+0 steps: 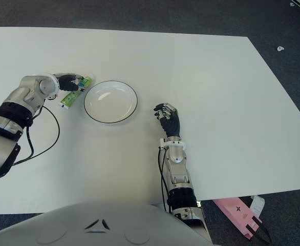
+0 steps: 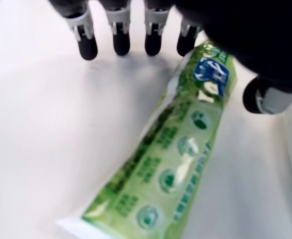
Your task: Put the toothpaste on the table into the plate.
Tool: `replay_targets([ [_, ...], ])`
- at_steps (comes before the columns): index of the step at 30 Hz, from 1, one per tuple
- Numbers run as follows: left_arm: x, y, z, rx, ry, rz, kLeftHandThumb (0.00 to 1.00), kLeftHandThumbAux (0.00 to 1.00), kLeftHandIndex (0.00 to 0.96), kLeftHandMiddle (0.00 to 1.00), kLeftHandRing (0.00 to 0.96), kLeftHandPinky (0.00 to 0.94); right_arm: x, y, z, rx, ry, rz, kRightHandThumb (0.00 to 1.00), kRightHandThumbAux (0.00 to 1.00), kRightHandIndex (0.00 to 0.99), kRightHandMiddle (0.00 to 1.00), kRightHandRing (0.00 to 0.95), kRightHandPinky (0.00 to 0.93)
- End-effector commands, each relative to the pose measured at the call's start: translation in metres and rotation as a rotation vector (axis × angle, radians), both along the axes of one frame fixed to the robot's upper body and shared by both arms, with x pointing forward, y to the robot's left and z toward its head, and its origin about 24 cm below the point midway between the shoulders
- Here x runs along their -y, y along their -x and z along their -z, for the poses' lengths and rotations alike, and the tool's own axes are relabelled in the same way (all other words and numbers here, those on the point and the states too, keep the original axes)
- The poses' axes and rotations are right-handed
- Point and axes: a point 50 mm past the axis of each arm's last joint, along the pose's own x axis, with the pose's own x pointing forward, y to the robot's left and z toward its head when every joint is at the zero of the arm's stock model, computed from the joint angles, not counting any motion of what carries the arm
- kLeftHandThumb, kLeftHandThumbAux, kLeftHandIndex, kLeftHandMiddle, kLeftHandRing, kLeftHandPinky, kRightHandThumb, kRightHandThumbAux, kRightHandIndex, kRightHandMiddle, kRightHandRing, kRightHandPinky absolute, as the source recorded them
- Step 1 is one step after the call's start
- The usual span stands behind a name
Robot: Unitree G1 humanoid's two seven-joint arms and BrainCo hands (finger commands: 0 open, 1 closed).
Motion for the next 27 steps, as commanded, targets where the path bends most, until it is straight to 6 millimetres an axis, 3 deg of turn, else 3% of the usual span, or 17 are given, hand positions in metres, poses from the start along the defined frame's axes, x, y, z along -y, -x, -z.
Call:
replay_targets([
  [1, 0.015, 0.072, 0.086, -0.319, 0.093, -0.031, 0.427, 0.283, 0.000, 0.000, 0.000, 0.000, 0.005, 0.019, 0.027, -0.160, 0.001, 0.024, 0.704, 0.734, 0.428, 0.492, 0.514, 0.518],
  [7, 0.019, 0.090, 0.087, -0.270, 0.118, -0.084, 0.425, 0.244, 0.000, 0.000, 0.000, 0.001, 0.006, 0.019, 0.028, -0.156, -0.005, 0.027, 0.705, 0.732, 0.430, 0.498, 0.520, 0.524],
  [17, 0.026, 0.121, 0.086, -0.084, 0.192, -0.270, 0.451, 0.230, 0.000, 0.000, 0.001, 0.109, 0.006, 0.019, 0.027, -0.154, -0.007, 0.024, 0.704, 0.732, 0.429, 0.499, 0.518, 0.523],
  [27, 0.035, 0.142, 0.091, 0.020, 0.253, -0.418, 0.505, 0.267, 0.000, 0.057, 0.087, 0.193, 0.006, 0.018, 0.027, -0.157, -0.014, 0.025, 0.704, 0.733, 0.429, 0.502, 0.523, 0.519],
])
